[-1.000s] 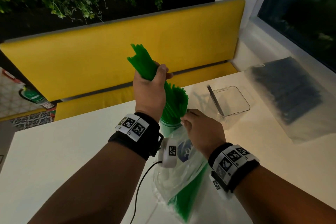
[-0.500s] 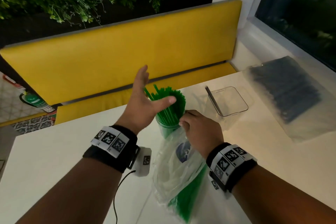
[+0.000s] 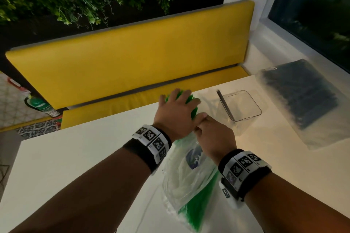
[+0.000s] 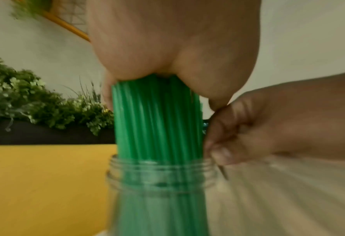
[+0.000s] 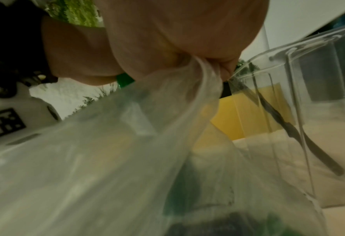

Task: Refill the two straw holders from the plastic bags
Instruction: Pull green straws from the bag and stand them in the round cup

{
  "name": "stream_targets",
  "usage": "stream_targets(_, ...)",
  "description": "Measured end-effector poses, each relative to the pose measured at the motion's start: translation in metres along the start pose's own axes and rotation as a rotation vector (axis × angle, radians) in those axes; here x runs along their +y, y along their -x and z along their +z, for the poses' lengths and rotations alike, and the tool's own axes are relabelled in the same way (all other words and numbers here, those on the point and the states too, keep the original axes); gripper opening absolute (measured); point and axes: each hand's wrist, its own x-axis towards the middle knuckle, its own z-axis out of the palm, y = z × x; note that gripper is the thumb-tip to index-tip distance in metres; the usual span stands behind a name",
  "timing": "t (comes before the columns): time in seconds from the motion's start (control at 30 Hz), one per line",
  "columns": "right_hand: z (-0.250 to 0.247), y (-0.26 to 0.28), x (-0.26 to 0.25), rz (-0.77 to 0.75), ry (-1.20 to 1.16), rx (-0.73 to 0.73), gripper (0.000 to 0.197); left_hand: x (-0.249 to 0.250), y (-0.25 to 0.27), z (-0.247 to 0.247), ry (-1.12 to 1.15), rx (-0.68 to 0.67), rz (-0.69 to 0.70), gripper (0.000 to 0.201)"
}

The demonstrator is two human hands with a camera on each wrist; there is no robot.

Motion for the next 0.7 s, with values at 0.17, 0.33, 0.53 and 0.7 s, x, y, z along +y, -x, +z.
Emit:
stream_targets(0.17, 0.009, 0.001, 0.004, -0.036, -0.056, 0.068, 0.018, -0.015, -0.009, -0.003, 0.137, 0.165, -0.082, 0.036)
stream_targets(0.33, 0.005, 0.0, 0.003, -0.036, -0.084, 0.046, 0.021, -0.01, -0.015, -0.001, 0.014, 0.037, -0.118, 0.044)
stream_targets(0.53, 0.004, 0.002, 0.003, -0.033, -0.094, 0.025, 0.021, -0.012, -0.015, -0.005, 0.004, -0.052, -0.127, 0.053)
stream_targets(0.7, 0.0, 0.005, 0.009, -0.068, -0.126, -0.042, 0.033, 0.002, 0.037, -0.047, 0.408, 0.544, 0.06, 0.032)
